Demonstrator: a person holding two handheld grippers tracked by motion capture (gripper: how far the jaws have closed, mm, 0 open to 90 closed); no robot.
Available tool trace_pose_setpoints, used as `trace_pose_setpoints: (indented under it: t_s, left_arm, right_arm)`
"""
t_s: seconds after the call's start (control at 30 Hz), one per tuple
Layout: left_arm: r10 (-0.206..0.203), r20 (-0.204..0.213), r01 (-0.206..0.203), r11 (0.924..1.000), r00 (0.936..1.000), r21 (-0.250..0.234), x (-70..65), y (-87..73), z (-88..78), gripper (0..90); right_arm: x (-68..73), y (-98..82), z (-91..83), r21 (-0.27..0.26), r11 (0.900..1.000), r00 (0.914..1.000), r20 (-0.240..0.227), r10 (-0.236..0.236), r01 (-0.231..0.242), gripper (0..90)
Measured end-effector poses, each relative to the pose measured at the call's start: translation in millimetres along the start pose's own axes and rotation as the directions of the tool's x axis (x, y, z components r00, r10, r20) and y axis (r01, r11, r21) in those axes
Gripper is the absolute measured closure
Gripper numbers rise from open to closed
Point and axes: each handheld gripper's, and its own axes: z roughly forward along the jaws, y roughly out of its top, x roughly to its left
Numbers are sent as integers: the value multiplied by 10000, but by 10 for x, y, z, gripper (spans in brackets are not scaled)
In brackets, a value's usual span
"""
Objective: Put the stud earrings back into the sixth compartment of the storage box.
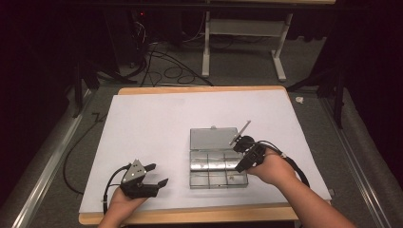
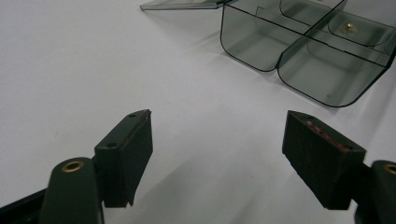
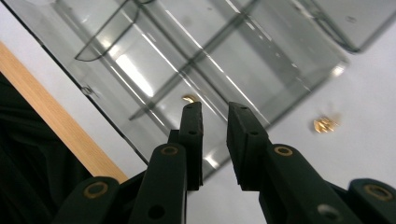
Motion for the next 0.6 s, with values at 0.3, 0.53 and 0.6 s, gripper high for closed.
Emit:
trace_pose_setpoints:
  t_s: [0.3, 0.53, 0.6]
  left_arm:
    - [11, 6, -11, 10000, 10000, -7, -2, 0, 4, 252]
    - [23, -20, -23, 10000, 10000, -30, -5, -1, 4, 252]
    - [25, -21, -25, 10000, 10000, -42, -6, -2, 4, 252]
  right_arm:
    - [-244, -149, -66, -192, 9985, 9984, 243, 519, -514, 773]
    - [-415, -226, -54, -192, 9967, 9956, 494, 793, -784, 784]
    - [-449, -243, -42, -154, 9942, 9931, 488, 1071, -1064, 786]
